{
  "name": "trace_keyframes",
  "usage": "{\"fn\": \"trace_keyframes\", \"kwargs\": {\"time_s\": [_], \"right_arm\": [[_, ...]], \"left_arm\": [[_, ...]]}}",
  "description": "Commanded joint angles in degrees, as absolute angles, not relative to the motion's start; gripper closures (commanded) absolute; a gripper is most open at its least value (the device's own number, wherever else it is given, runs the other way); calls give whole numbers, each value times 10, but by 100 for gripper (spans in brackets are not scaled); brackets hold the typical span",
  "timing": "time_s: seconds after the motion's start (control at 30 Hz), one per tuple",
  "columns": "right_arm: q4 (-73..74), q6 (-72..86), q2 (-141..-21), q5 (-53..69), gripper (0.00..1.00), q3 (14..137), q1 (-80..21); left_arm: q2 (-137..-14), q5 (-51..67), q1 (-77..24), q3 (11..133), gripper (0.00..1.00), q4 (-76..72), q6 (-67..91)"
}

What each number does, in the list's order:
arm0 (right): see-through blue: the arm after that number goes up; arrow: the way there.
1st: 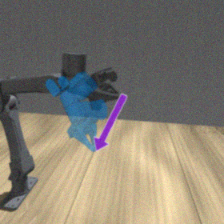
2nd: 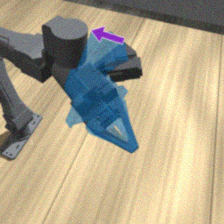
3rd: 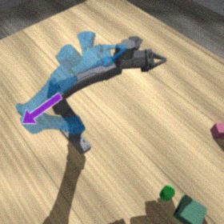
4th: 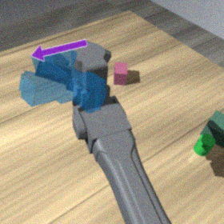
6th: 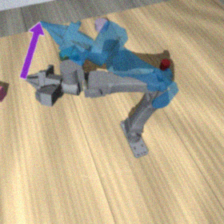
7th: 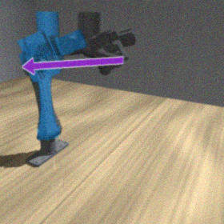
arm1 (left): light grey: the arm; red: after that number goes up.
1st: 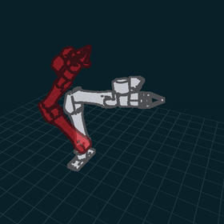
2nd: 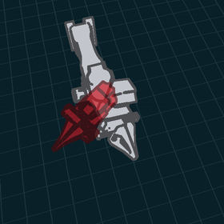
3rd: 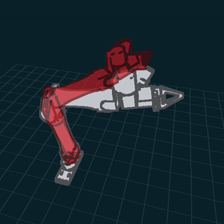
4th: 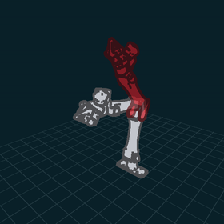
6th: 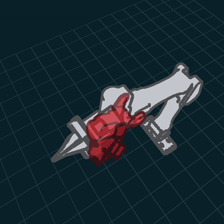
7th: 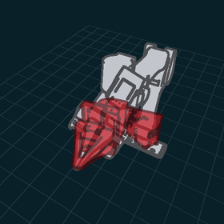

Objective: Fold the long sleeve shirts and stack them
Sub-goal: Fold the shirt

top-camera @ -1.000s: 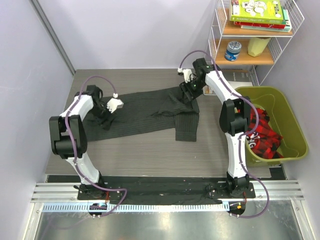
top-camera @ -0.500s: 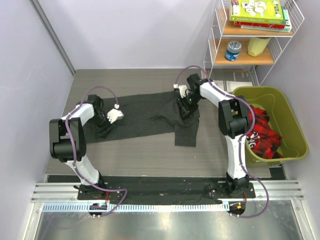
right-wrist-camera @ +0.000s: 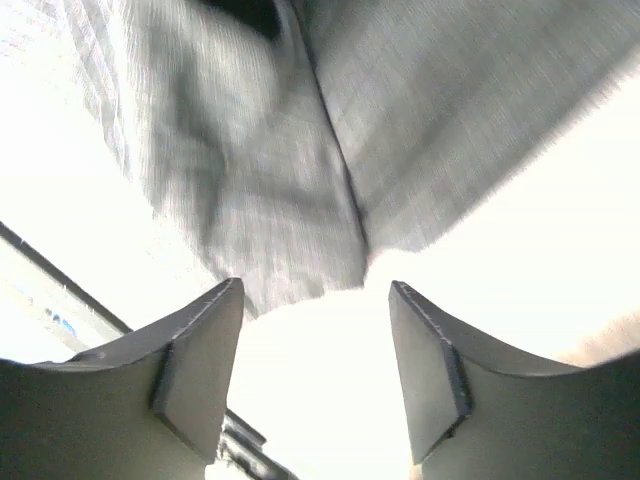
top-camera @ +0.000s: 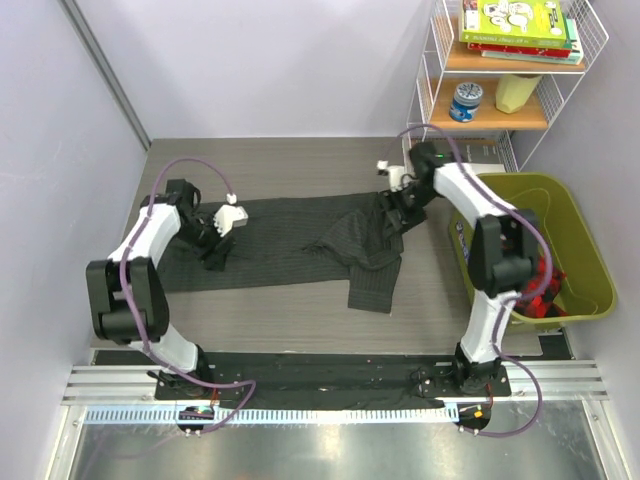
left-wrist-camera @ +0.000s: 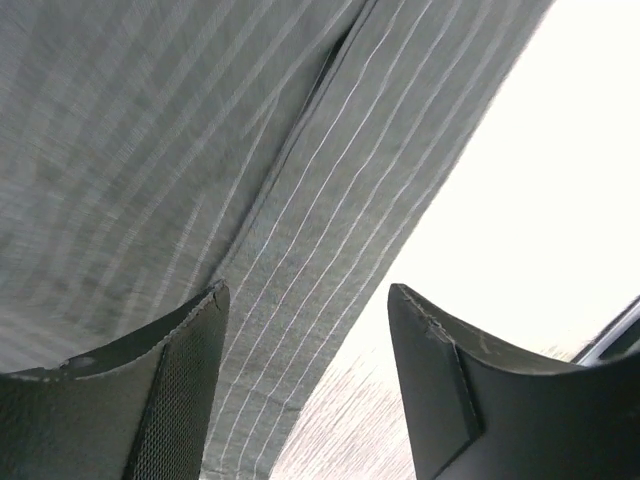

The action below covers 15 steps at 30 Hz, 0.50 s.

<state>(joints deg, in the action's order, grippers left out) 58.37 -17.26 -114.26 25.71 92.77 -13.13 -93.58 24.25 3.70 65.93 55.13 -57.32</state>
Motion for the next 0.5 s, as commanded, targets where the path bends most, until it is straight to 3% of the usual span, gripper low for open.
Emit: {"fn": "trace_keyframes", "kwargs": {"time_s": [0.0, 0.47], "right_arm": [[615, -213, -1021, 251, 33, 869, -89], [550, -150, -1080, 264, 36, 759, -86]], "left_arm": [[-873, 322, 11, 679, 34, 589, -577], [-847, 334, -18, 683, 32, 571, -526]]}}
